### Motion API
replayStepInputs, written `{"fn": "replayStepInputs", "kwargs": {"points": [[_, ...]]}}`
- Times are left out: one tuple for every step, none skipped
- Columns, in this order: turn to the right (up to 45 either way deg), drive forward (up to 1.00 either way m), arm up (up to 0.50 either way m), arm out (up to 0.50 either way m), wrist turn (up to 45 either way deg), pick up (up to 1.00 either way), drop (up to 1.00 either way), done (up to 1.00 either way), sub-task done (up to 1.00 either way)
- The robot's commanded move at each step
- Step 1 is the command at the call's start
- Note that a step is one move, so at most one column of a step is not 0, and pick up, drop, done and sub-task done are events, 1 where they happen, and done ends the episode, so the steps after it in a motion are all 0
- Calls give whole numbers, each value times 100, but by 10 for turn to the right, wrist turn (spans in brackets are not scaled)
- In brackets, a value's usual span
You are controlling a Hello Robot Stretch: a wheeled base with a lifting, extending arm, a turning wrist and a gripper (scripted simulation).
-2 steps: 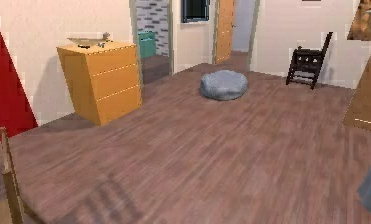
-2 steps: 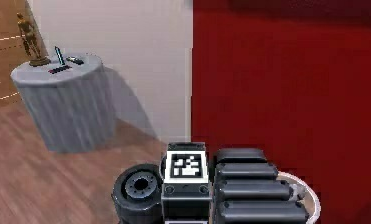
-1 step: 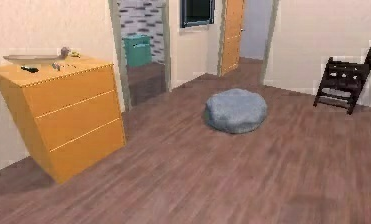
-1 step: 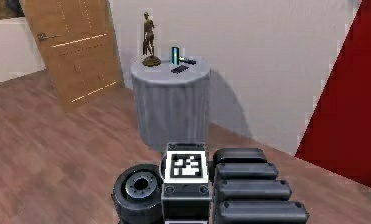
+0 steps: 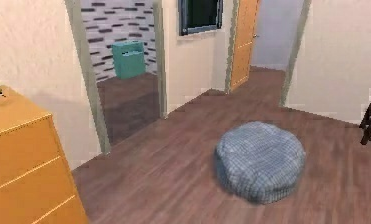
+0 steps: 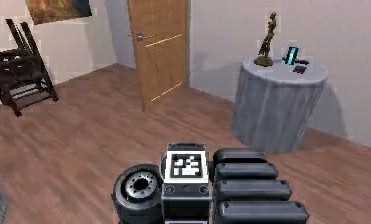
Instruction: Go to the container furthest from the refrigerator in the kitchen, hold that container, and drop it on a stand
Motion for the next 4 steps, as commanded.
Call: {"fn": "replayStepInputs", "kwargs": {"points": [[-60, 0, 0, 0, 0, 0, 0, 0, 0], [0, 60, 0, 0, 0, 0, 0, 0, 0], [-30, 0, 0, 0, 0, 0, 0, 0, 0], [0, 40, 0, 0, 0, 0, 0, 0, 0]]}}
